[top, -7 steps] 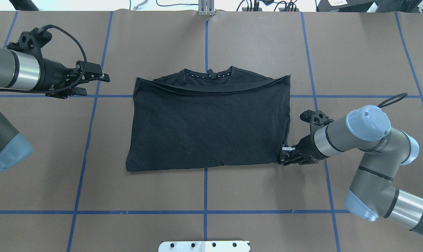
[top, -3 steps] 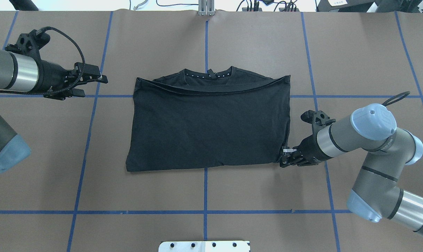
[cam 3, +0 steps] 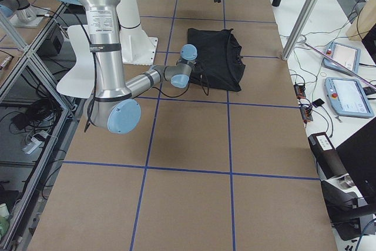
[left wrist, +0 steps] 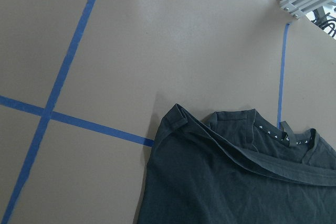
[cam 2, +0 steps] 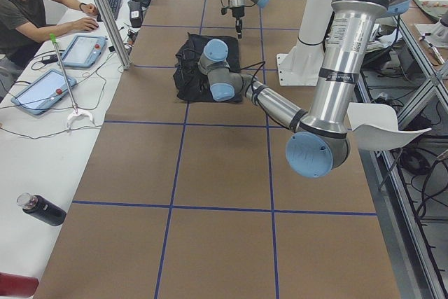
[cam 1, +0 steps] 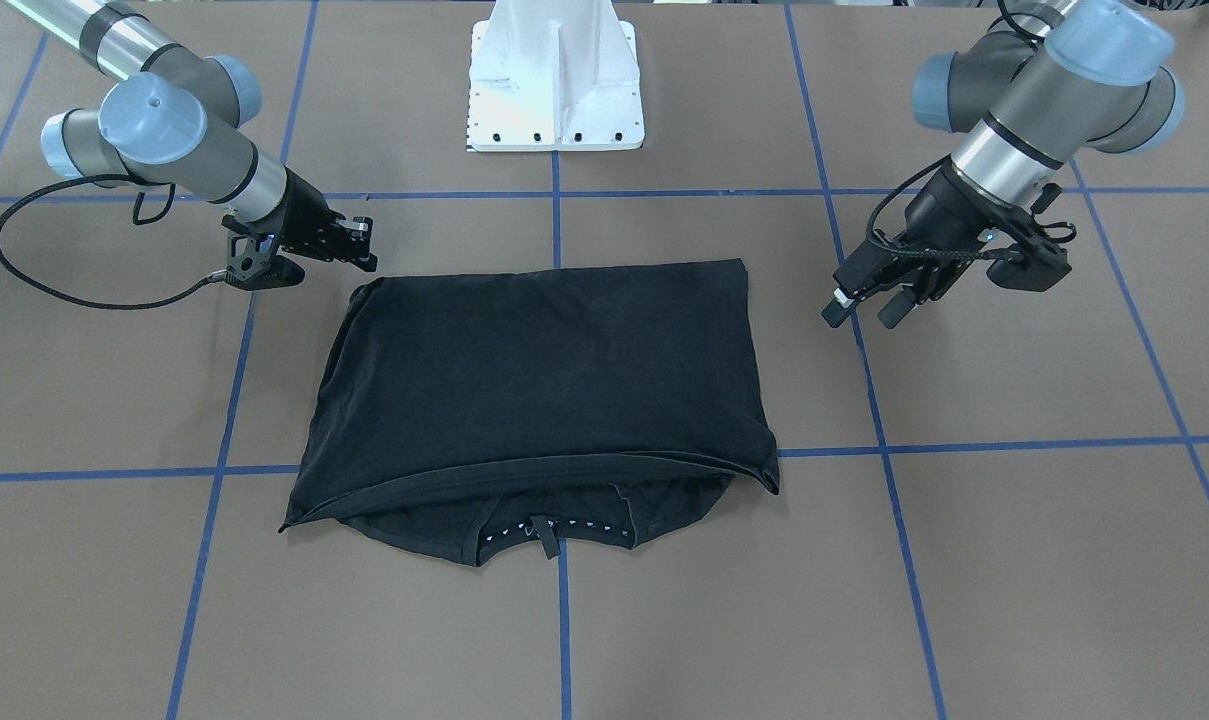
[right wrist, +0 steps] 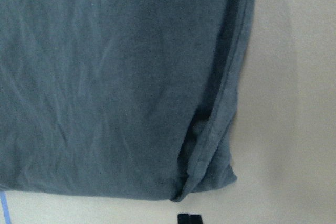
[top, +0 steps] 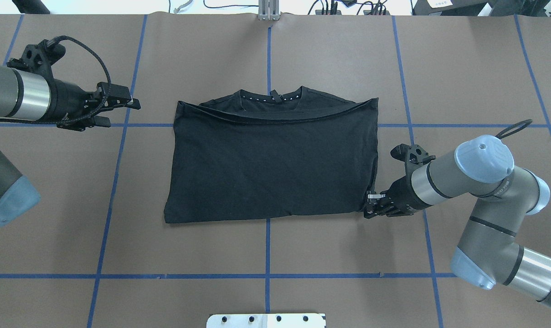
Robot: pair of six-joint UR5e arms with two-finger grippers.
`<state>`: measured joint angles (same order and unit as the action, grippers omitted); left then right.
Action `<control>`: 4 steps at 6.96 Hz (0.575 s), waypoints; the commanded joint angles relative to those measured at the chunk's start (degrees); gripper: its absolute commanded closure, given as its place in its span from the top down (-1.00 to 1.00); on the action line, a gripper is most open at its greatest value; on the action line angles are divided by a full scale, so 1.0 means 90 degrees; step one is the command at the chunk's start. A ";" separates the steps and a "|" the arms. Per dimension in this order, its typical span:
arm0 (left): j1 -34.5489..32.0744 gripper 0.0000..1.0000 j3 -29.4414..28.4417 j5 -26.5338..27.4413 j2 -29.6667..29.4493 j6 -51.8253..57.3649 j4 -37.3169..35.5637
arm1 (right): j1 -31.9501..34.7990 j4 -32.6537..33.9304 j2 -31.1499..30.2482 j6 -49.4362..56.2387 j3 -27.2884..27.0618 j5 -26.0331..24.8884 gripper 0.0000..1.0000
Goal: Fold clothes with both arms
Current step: 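Grasp the shirt's side corner with the right gripper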
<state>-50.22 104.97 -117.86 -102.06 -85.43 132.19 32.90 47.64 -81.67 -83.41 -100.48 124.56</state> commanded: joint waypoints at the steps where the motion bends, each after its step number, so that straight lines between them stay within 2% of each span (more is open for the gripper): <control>1: -0.0006 1.00 0.0006 0.0000 -0.0018 0.0000 0.0000 | 0.0007 0.0116 0.0012 0.0000 0.0022 -0.0031 0.99; 4: -0.0006 1.00 0.0026 0.0000 -0.0018 0.0000 0.0000 | 0.0056 0.0184 0.0060 -0.0010 0.0148 -0.0090 0.99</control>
<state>-50.21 105.12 -117.86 -102.21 -85.43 132.19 33.28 48.87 -81.41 -83.47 -99.86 123.94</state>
